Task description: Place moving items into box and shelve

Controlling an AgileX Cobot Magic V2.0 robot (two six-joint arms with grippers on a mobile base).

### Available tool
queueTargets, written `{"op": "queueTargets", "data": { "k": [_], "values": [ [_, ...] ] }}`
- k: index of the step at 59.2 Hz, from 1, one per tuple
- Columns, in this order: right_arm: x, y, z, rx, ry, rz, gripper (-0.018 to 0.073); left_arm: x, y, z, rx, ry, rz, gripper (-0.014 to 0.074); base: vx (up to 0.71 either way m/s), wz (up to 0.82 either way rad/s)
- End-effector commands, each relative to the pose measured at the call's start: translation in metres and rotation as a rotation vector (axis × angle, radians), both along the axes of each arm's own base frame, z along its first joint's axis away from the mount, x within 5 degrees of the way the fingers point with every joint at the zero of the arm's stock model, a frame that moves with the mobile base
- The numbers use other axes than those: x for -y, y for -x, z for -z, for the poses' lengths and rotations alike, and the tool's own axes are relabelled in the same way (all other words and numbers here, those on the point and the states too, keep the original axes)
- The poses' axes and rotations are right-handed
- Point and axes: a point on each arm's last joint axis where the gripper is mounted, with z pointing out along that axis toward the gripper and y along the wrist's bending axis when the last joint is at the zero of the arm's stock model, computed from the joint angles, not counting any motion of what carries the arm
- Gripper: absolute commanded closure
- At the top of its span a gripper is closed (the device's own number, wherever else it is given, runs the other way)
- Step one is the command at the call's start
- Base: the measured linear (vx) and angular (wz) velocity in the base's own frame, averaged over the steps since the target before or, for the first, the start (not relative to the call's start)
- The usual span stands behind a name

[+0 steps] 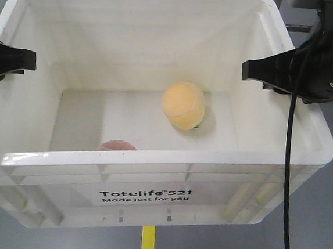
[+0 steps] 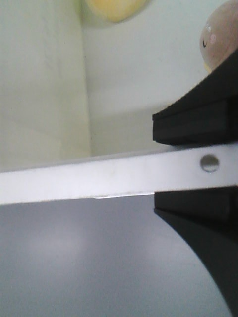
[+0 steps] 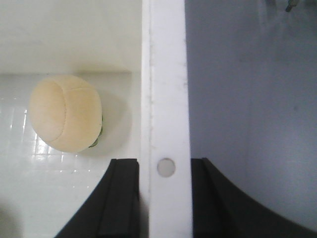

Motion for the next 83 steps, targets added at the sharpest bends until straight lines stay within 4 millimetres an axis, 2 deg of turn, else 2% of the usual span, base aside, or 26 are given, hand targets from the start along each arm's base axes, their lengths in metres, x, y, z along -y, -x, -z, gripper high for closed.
{"op": "queueTargets", "data": {
  "k": [1, 83],
  "values": [
    [0.0087, 0.0014, -0.0296, 0.187, -0.001, -0.014, 0.0502, -0.0035, 0.0015, -0.0278, 0.183, -0.007, 0.025, 0.0449, 0.41, -0.02],
    [0.0087, 0.0014, -0.0296, 0.187, -0.001, -0.014, 0.0502, -0.0035, 0.0015, -0.0278, 0.183, -0.007, 0.025, 0.0449, 0.35, -0.04]
  ]
}}
